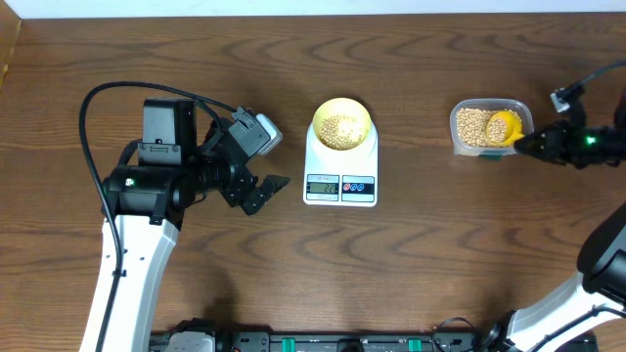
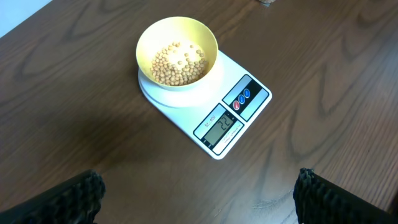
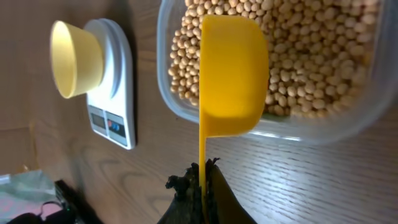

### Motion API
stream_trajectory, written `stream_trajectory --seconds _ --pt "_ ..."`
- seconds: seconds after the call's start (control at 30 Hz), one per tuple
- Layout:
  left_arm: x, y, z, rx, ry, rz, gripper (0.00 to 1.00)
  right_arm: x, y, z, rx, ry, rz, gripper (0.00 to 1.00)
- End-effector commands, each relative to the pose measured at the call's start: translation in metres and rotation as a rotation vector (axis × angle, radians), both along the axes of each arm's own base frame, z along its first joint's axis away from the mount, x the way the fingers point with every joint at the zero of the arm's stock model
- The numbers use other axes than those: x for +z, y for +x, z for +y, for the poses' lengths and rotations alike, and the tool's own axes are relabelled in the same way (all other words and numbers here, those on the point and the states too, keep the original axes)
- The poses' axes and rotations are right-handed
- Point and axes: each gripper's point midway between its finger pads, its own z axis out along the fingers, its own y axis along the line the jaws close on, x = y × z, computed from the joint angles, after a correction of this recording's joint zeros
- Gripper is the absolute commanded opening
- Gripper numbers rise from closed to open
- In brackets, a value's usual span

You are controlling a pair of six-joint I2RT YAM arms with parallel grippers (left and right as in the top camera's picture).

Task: Scoop item into bowl and weigh 50g on scale
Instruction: 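Scoop soybeans again from the tub with the right gripper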

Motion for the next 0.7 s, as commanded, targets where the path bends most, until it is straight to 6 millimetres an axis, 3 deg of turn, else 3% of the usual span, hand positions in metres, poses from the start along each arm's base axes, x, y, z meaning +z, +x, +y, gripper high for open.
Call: stream_trajectory --seconds 0.0,0.67 --pt "0.006 0.002 0.000 0.007 -0.013 -0.007 0.99 0.014 0.003 0.004 0.022 0.092 -0.100 0.01" --pt "0.006 0.002 0.000 0.008 -0.014 -0.007 0.99 0.026 0.001 0.020 0.064 0.160 -0.137 0.01"
